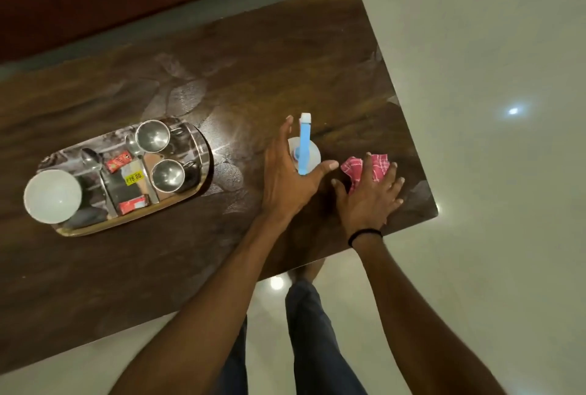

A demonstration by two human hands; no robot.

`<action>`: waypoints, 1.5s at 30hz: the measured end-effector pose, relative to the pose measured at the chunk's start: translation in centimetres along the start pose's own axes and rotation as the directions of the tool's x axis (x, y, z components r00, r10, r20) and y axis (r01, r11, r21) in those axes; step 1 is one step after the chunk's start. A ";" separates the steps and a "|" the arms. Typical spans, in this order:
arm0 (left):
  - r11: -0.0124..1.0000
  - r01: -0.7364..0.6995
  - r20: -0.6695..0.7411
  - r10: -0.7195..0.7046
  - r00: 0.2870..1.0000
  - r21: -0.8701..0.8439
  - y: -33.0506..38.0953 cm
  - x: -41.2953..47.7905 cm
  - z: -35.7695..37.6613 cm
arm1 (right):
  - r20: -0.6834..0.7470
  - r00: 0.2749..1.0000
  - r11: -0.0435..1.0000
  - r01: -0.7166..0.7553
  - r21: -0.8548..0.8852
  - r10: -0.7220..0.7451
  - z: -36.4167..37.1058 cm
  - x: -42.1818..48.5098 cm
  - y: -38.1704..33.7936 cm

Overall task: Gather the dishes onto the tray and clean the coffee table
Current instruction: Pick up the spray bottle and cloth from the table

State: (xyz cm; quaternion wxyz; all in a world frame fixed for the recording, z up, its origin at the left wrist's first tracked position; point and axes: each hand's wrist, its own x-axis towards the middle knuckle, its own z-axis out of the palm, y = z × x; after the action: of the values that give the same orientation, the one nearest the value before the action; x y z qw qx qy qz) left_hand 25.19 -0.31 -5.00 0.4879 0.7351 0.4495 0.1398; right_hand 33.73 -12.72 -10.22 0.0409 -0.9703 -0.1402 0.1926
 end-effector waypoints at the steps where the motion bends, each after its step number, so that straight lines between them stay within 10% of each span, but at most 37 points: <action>1: 1.000 -0.007 -0.007 0.007 1.000 0.005 -0.1 0.4 0.6 | 0.050 0.999 1.000 -0.004 0.000 0.004 0.3 0.8 0.4; 14: 0.986 -0.022 -0.188 -0.009 0.982 -0.162 -1.1 -0.5 1.1 | 0.209 0.976 0.990 0.038 0.137 -0.066 -1.4 2.5 2.7; 23: 0.956 0.073 -0.346 -0.173 0.922 -0.283 1.6 -7.9 -11.2 | 0.254 0.928 0.939 0.197 0.283 -0.272 -7.9 -7.1 -6.3; 35: 0.930 0.207 -0.601 -0.357 0.715 -0.305 -5.7 -23.2 -39.5 | 0.262 0.623 0.675 0.703 0.226 -0.737 -9.3 -30.8 -28.8; 45: 0.908 0.209 -0.806 -0.420 0.417 -0.364 -16.5 -34.1 -56.5 | 0.346 0.486 0.581 0.769 0.267 -0.803 -3.9 -50.2 -40.4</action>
State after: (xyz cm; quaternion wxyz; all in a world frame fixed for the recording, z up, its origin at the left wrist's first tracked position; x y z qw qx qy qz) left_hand -38.84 7.88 16.47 0.2831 0.4080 0.7459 0.4438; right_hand -19.60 11.43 16.96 0.1290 -0.7274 -0.5652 0.3671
